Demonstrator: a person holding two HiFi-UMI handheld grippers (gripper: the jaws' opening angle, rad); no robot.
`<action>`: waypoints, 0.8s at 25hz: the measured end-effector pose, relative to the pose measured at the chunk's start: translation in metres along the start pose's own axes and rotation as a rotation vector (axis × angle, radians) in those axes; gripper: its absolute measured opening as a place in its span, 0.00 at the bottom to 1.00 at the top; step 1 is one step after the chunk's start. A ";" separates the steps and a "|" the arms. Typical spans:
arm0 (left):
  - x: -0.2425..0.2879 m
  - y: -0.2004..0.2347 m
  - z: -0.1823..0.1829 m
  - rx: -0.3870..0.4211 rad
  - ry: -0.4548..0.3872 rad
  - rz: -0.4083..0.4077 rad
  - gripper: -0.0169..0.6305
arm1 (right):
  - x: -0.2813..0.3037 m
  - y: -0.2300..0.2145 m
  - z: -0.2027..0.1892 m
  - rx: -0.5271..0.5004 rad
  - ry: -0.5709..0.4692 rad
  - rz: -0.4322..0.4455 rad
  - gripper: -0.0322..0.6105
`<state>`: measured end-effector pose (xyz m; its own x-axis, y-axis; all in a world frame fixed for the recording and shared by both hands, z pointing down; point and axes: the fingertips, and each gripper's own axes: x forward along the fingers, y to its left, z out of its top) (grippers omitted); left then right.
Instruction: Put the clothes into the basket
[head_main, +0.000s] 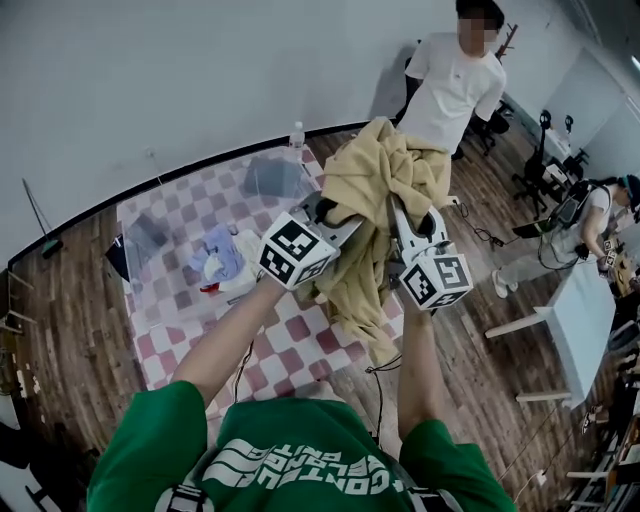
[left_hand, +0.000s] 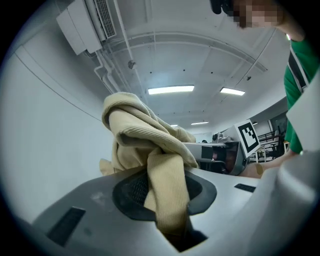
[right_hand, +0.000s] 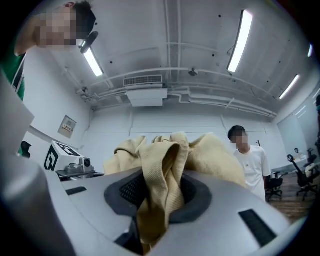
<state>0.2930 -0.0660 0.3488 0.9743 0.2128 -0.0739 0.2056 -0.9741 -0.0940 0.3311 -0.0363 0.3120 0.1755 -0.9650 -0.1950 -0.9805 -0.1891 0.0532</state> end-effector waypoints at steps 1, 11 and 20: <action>-0.005 0.008 0.006 0.010 0.001 0.015 0.16 | 0.009 0.005 0.005 -0.005 -0.009 0.017 0.21; -0.052 0.084 0.041 0.074 0.013 0.183 0.16 | 0.095 0.057 0.035 -0.027 -0.064 0.182 0.21; -0.079 0.124 0.051 0.056 0.024 0.278 0.16 | 0.147 0.095 0.047 -0.017 -0.090 0.286 0.21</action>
<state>0.2362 -0.1994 0.2921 0.9946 -0.0645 -0.0813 -0.0746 -0.9889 -0.1285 0.2597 -0.1876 0.2423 -0.1174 -0.9595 -0.2560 -0.9873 0.0849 0.1345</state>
